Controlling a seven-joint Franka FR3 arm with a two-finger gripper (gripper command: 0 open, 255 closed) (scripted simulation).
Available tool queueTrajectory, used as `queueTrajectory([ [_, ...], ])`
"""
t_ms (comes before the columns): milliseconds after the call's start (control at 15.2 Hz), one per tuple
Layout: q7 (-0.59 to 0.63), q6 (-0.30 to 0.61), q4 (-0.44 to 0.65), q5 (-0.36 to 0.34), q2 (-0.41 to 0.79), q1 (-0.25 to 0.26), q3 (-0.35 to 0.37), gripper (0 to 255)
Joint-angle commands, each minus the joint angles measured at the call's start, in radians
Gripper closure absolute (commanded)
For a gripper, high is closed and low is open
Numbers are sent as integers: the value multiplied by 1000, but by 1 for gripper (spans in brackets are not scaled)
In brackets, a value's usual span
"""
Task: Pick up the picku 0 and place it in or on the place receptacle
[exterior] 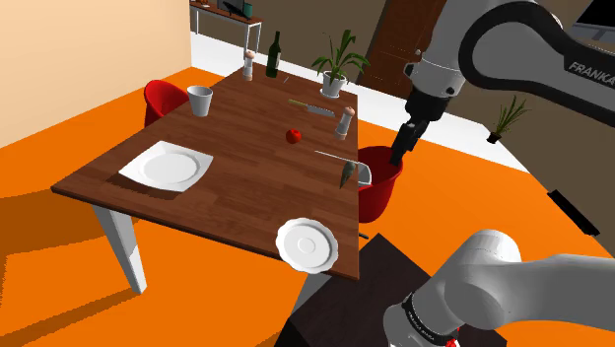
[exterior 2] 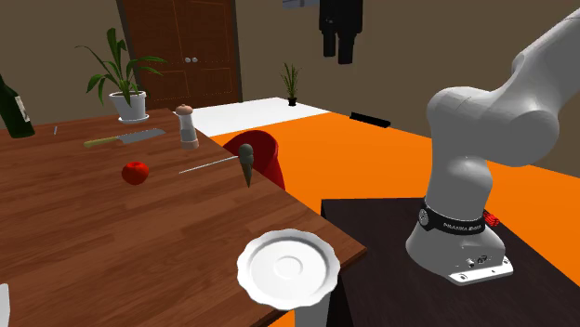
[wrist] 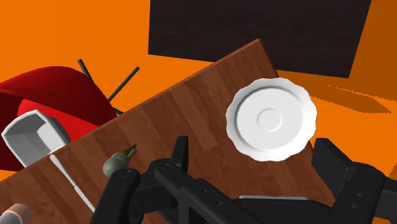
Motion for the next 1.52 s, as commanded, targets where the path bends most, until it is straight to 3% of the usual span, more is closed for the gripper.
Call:
queueTrajectory([
  [0,0,0,0,0,0,0,0,0],
  [792,-278,259,23,-114,335,-19,-203,0],
  [1452,-512,430,187,-100,717,-30,-322,0],
])
